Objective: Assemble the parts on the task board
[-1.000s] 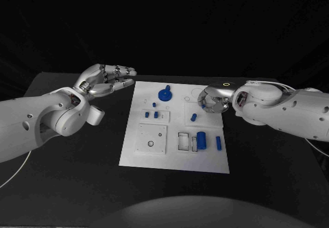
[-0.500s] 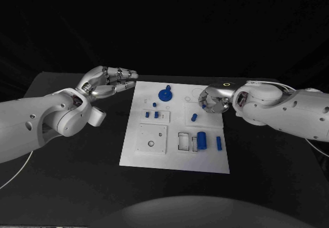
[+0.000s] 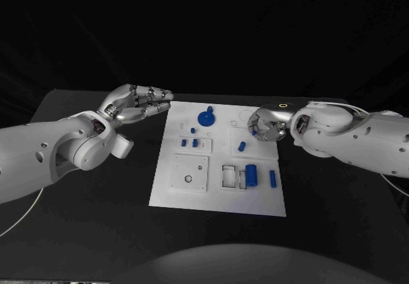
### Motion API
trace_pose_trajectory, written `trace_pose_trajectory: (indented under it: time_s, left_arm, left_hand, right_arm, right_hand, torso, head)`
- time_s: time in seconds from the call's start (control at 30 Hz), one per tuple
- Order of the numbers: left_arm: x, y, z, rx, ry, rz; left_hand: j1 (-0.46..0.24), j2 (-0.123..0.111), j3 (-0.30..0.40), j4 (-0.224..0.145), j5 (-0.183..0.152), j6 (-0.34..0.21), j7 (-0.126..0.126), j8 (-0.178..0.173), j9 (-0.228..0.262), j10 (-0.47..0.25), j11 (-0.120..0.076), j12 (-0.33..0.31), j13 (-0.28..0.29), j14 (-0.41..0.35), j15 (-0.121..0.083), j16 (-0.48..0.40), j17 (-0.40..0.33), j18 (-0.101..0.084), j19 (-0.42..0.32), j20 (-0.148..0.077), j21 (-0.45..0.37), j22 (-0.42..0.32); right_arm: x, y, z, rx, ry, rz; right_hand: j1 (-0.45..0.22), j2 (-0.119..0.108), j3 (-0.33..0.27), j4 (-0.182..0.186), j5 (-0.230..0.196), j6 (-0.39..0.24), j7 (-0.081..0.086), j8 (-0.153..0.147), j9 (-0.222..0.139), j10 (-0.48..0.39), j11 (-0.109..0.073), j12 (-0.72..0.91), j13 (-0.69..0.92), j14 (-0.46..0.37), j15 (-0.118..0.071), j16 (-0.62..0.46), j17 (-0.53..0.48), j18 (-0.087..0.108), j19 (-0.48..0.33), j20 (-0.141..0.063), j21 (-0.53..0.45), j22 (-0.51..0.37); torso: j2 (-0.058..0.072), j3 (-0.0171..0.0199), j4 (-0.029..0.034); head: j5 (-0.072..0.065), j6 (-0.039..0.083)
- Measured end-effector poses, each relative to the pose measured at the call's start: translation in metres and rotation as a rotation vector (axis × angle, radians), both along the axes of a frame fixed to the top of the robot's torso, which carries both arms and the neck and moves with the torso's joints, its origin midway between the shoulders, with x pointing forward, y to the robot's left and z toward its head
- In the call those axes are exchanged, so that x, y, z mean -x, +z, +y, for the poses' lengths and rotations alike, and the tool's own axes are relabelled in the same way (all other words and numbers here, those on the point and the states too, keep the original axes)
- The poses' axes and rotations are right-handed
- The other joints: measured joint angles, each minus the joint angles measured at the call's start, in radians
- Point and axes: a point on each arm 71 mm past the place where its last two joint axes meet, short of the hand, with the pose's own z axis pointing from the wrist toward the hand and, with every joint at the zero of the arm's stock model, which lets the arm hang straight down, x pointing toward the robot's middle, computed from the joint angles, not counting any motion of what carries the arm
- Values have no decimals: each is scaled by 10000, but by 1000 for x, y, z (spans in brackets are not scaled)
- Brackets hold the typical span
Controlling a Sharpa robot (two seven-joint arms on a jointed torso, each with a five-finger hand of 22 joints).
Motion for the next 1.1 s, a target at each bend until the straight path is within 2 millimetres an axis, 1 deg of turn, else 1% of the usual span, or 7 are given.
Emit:
trace_pose_trajectory:
  time_s: [0.07,0.13,0.6,0.77,0.87,0.9,1.1]
  left_arm:
    - [0,0,0,-4,-3,13]
    - [0,0,0,-8,-6,25]
    - [0,-2,-2,-37,-47,113]
    - [0,-2,-2,-44,-56,135]
    - [0,-2,-2,-48,-59,147]
    - [0,-2,-2,-52,-59,153]
    - [-1,-2,-2,-69,-57,182]
  left_hand:
    - [0,0,0,0,0,33,32,0,0,0,0,0,0,37,-37,0,0,0,0,0,0,-1]
    - [42,-42,0,0,0,37,36,0,0,0,0,0,0,37,-37,0,-1,-2,21,-21,0,0]
    - [80,2,-28,-29,-1,37,36,0,-1,0,0,0,0,37,-37,0,-2,-1,71,-2,40,-20]
    - [80,1,-29,-29,-1,37,36,0,-1,0,0,0,-1,71,-2,0,-2,-1,71,-2,40,-19]
    - [121,-40,-28,-29,-1,37,36,0,-1,-1,0,0,0,72,-2,0,-2,0,127,-17,40,-20]
    - [132,-51,-28,-29,-1,37,36,0,-1,0,0,0,-1,71,-2,-1,-2,-1,143,-2,39,-26]
    - [132,-51,-28,-29,-1,37,36,0,-1,-1,0,0,-1,72,-2,-1,-3,-1,143,-2,40,-28]
  right_arm:
    - [0,0,0,-18,2,-17]
    - [1,1,-1,-39,1,-48]
    - [3,13,-5,-140,-51,-255]
    - [4,18,-4,-193,-31,-304]
    - [5,22,-4,-222,-12,-362]
    - [5,25,-4,-236,-4,-403]
    - [7,42,-2,-308,75,-610]
  right_hand:
    - [0,0,0,0,-1,1,-1,33,8,0,0,0,0,0,0,0,3,0,0,0,0,0]
    - [0,0,0,0,-11,1,-1,35,30,0,0,0,-8,0,0,0,-11,0,0,0,0,-1]
    - [-1,-2,-1,1,-19,4,-2,38,68,-1,0,39,-20,0,0,-56,-89,0,-37,-36,0,-2]
    - [-1,-2,-1,1,-19,3,-2,37,68,-1,1,39,-20,0,0,-56,-103,0,-37,-36,0,-3]
    - [-1,-2,-1,1,-19,3,-2,37,68,-1,1,39,-19,-3,-3,-56,-109,0,-37,-35,-8,-4]
    - [-1,-2,-1,1,-19,3,-2,36,67,-1,1,39,-19,-36,-37,-56,-125,0,-37,-36,-45,-4]
    - [-1,-2,-1,1,-19,3,-2,34,87,-1,1,39,-31,-35,-35,-100,-168,0,-37,-35,-46,-4]
  torso:
    - [0,0,4]
    - [0,0,4]
    - [12,0,-8]
    - [15,7,-7]
    - [15,7,-4]
    - [15,7,-4]
    - [5,-5,-8]
  head:
    - [9,0]
    - [18,0]
    - [89,0]
    - [102,0]
    - [103,0]
    - [102,0]
    - [76,0]
